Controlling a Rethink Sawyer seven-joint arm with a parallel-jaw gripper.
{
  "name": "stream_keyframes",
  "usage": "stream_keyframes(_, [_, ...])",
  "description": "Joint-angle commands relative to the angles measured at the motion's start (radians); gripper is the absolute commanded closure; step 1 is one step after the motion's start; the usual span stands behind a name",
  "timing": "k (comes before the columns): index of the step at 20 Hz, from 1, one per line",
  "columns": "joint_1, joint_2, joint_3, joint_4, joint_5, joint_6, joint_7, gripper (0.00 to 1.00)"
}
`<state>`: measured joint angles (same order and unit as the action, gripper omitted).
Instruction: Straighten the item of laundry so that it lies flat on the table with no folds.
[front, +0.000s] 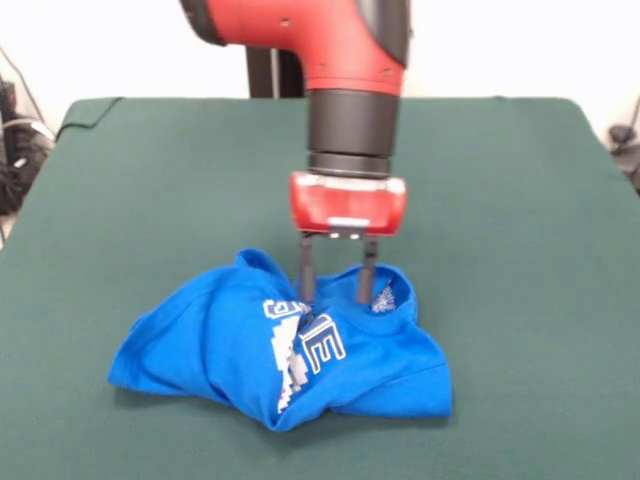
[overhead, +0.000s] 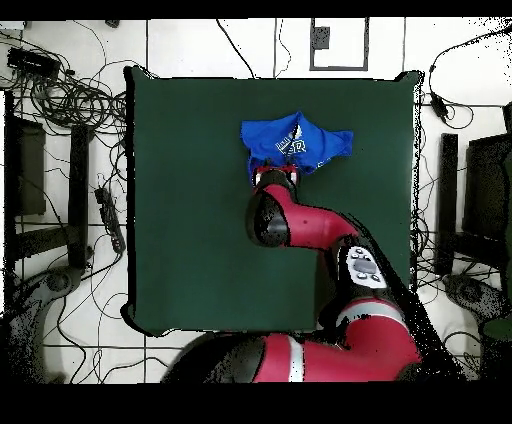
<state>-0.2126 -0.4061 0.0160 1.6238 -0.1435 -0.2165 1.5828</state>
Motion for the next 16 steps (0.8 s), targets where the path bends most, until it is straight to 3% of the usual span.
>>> stream_keyframes(1, [0.106,0.031,-0.058,-0.013,0.081,-0.023,0.185,0.00])
stream_keyframes(5, [0.142,0.042,-0.107,-0.031,0.094,-0.081,0.180,0.00])
stream_keyframes(9, [0.169,0.017,-0.126,-0.024,0.134,-0.023,0.189,0.00])
stream_keyframes(14, [0.297,0.029,-0.204,0.058,0.293,0.158,0.261,0.00])
stream_keyframes(16, [0.308,0.042,-0.184,0.071,0.318,0.212,0.260,0.00])
